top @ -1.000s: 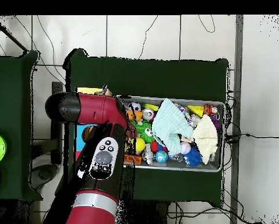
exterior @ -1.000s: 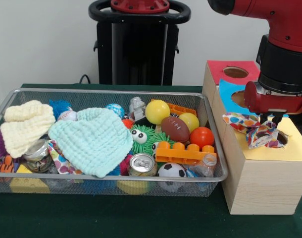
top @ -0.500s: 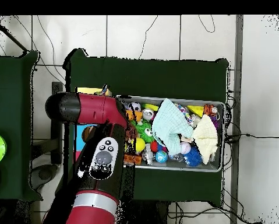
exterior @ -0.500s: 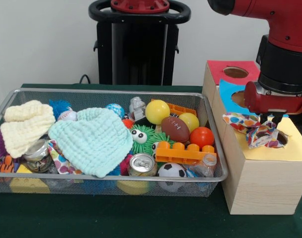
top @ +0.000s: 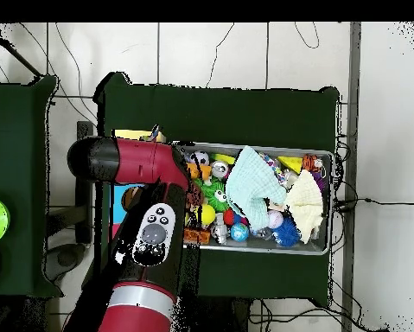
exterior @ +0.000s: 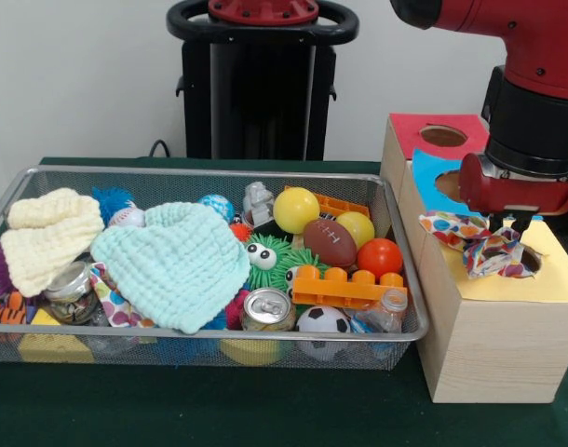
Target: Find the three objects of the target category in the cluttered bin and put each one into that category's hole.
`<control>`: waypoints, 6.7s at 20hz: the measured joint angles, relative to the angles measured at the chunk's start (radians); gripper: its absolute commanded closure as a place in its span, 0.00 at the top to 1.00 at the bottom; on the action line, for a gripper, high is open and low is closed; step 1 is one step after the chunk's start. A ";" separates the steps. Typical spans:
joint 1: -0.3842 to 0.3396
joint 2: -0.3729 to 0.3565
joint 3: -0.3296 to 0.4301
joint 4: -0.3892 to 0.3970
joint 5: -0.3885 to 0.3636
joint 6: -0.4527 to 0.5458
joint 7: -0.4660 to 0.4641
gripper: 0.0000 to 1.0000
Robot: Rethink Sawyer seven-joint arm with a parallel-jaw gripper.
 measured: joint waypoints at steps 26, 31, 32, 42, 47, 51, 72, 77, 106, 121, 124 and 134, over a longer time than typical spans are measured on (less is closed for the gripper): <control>0.003 0.008 0.000 -0.003 0.000 -0.010 0.000 0.00; 0.004 0.012 0.000 -0.004 0.000 -0.017 0.000 0.00; 0.005 0.013 0.000 -0.004 0.000 -0.019 0.000 0.00; 0.010 0.025 0.000 -0.006 0.000 -0.044 0.000 0.00; 0.012 0.037 0.004 -0.006 0.001 -0.075 0.000 0.00; 0.012 0.046 0.009 -0.006 0.000 -0.093 0.000 0.00; 0.022 0.074 0.011 -0.009 0.008 -0.108 0.000 0.00; 0.022 0.074 0.011 -0.009 0.009 -0.108 0.000 0.00; 0.021 0.082 0.001 -0.011 0.024 -0.108 0.000 1.00; 0.028 0.093 -0.025 -0.012 0.029 -0.108 0.000 0.00; 0.028 0.093 -0.026 -0.012 0.029 -0.108 0.000 0.00; 0.028 0.090 -0.026 -0.011 0.031 -0.105 0.000 0.00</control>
